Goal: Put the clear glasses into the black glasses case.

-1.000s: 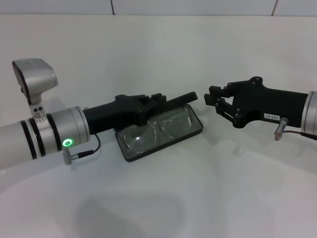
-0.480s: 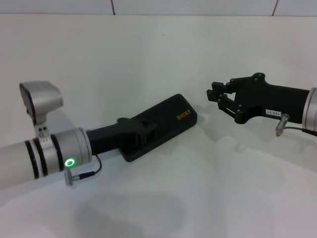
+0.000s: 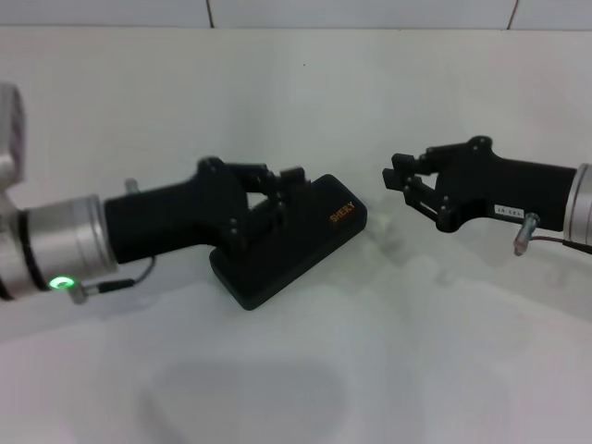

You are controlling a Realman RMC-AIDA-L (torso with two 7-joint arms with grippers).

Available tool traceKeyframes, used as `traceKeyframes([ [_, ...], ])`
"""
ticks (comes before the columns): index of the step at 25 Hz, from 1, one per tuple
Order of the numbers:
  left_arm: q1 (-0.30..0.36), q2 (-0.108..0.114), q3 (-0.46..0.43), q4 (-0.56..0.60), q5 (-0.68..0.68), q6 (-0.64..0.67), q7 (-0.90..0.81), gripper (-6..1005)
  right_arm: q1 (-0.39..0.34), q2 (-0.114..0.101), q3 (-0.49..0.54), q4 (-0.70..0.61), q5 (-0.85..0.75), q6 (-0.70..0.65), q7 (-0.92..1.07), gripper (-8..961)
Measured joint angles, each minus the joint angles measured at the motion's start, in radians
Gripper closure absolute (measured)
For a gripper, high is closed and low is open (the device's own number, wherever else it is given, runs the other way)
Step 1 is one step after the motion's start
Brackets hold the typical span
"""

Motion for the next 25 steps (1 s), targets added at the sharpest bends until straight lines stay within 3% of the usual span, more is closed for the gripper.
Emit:
traceKeyframes([
  [4, 0.026, 0.009, 0.002, 0.081, 0.003, -0.002, -0.007, 791, 0.005, 0.0, 0.037, 0.029, 0.039, -0.05, -0.014, 794],
  [8, 0.031, 0.012, -0.026, 0.104, 0.004, -0.002, -0.005, 783, 0.045, -0.001, 0.132, 0.145, 0.119, -0.229, -0.081, 793],
  [10, 0.043, 0.013, -0.04, 0.125, 0.01, 0.0, 0.004, 711, 0.09, -0.001, 0.213, 0.251, 0.163, -0.385, -0.142, 793],
  [14, 0.066, 0.02, -0.051, 0.175, 0.043, 0.014, 0.015, 567, 0.138, -0.002, 0.302, 0.36, 0.178, -0.541, -0.209, 792],
  [19, 0.077, 0.044, -0.062, 0.186, 0.048, 0.06, 0.016, 306, 0.142, 0.0, 0.296, 0.343, 0.107, -0.571, -0.24, 688],
  [25, 0.091, 0.047, -0.101, 0.182, 0.07, 0.089, 0.019, 161, 0.144, 0.006, 0.264, 0.33, 0.083, -0.561, -0.286, 369],
])
